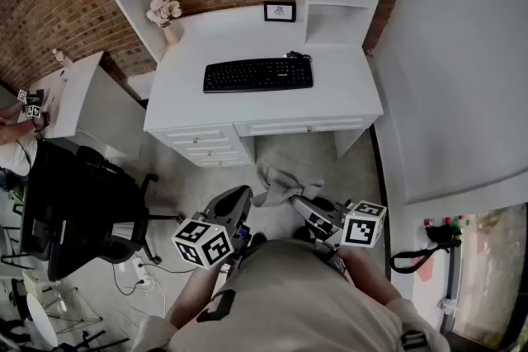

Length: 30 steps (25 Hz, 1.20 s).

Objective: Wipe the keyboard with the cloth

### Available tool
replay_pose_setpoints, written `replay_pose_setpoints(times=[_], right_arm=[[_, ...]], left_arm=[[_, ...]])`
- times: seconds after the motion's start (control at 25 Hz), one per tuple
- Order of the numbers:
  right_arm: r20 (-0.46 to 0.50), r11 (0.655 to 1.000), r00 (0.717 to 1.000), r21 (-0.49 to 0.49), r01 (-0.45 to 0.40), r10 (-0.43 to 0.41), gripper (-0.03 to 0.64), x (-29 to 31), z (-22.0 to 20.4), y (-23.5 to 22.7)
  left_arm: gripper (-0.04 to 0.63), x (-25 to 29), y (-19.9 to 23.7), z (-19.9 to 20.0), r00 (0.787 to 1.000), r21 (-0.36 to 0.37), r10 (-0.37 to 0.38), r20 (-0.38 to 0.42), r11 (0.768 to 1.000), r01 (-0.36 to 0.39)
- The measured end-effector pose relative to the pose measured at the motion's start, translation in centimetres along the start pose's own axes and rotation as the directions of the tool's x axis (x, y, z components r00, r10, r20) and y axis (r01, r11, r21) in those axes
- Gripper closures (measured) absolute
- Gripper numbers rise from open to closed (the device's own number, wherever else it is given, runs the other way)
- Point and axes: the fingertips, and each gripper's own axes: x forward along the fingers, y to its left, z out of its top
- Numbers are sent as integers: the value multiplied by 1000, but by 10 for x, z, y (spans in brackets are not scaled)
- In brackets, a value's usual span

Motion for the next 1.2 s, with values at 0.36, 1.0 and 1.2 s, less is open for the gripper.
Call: replay_pose_setpoints(times=[0.36, 1.0, 1.2], right_arm=[[-28, 1000, 999, 15, -24, 24, 594, -19, 25, -28], [-158, 987, 986, -142, -75, 52, 592, -51, 47, -59], [-196, 982, 979, -164, -90, 57, 592, -46, 46, -61]], left_arm=[[591, 40, -11, 2, 996, 21, 89, -11, 996, -88], [591, 79, -34, 8, 987, -17, 159, 20, 987, -159], [591, 80, -23, 13, 985, -30, 170, 24, 985, -169]])
